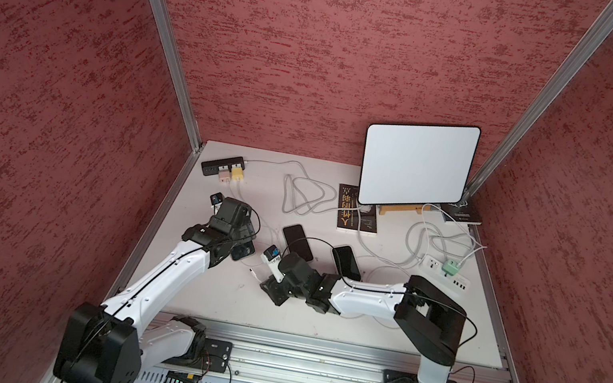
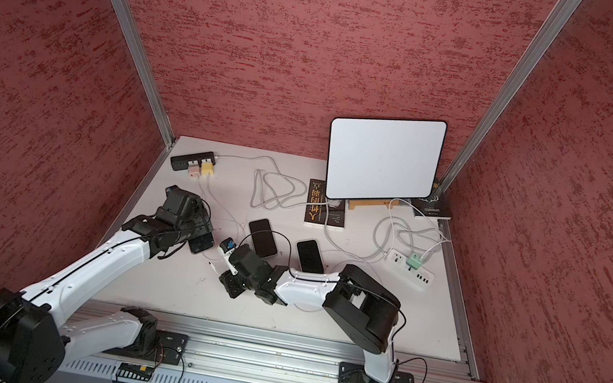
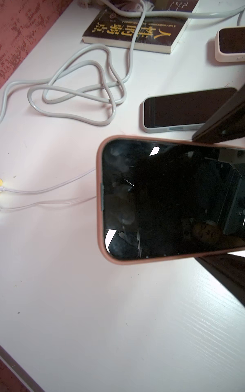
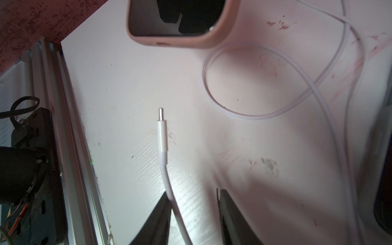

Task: Unplug the charging cable from the phone
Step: Remove the charging cable from the phone, then place the phone at the center of the board.

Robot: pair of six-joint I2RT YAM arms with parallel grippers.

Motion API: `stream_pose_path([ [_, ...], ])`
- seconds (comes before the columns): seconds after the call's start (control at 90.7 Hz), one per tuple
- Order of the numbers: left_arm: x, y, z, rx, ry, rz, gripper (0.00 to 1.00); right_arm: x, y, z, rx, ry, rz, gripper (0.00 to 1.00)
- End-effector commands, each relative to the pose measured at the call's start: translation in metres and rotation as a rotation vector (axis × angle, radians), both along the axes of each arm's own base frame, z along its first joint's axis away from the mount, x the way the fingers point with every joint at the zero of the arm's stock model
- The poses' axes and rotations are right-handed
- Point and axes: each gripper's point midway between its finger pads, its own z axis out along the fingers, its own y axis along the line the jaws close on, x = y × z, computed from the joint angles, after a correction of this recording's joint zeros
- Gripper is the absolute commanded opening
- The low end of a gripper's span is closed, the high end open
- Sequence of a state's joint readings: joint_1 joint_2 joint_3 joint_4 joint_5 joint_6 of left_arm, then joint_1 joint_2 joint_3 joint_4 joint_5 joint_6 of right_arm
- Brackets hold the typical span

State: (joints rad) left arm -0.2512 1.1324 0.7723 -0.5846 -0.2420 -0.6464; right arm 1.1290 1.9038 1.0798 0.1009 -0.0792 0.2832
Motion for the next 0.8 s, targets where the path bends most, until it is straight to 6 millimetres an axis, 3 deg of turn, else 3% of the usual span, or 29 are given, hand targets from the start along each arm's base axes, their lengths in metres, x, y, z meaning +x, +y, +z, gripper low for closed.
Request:
stream_pose_path([
  [0.0,0.0,0.002,-0.015,-0.02,0.029,0.014,0.13,0.002,-0.003,0.018,0.022,-0.026,-0.027,0.54],
  [0.253,-0.004,0.003,-0.052,-0.049,0.114,0.026,0.16,0.008,-0.012,0.028,0.027,-0.035,-0.077,0.79],
  [0.529,-0.002,0.003,-0.07,-0.051,0.154,0.027,0.2,0.015,-0.026,0.033,0.026,-0.032,-0.129,0.9],
  [0.705,0.001,0.001,-0.08,-0.058,0.174,0.022,0.32,0.029,-0.046,0.046,0.019,-0.042,-0.202,0.94],
  [0.793,0.002,0.001,-0.084,-0.058,0.18,0.021,0.43,0.038,-0.06,0.054,0.002,-0.056,-0.247,0.97],
])
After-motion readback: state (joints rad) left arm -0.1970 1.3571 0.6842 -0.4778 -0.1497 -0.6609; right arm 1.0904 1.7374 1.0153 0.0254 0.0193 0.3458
